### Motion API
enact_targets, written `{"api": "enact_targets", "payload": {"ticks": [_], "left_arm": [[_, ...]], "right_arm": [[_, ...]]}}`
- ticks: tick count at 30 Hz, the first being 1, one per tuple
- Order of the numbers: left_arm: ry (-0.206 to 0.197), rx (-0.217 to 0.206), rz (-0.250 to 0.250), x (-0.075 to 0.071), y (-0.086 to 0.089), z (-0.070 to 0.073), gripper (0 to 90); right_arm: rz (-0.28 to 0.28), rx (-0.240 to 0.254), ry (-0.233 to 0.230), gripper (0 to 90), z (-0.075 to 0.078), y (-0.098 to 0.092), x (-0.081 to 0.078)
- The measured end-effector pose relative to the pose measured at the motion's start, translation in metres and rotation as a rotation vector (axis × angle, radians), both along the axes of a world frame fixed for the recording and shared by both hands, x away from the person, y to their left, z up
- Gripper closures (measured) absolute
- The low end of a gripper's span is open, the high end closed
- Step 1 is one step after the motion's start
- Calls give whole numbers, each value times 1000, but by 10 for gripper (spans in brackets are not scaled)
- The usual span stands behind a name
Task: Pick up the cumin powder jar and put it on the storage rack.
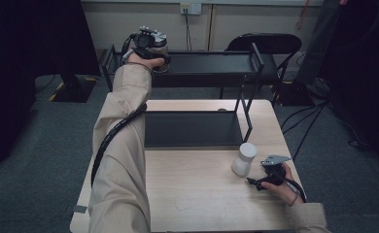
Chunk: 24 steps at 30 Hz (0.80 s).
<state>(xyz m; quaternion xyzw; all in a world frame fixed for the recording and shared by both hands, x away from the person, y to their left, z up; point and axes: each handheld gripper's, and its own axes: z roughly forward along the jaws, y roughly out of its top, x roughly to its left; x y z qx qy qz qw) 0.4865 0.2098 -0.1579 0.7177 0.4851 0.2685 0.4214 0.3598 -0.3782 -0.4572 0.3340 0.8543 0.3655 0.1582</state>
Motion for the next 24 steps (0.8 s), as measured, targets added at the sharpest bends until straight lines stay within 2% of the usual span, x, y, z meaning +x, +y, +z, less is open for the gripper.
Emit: {"api": "enact_targets", "payload": {"ticks": [9, 17, 24], "left_arm": [[19, 14, 25, -2, -3, -2, 226], [31, -14, 30, -10, 3, -2, 116], [20, -26, 24, -23, 8, 0, 73]], "right_arm": [[0, 0, 0, 0, 0, 0, 0], [2, -2, 0, 0, 0, 0, 0], [2, -3, 0, 0, 0, 0, 0]]}}
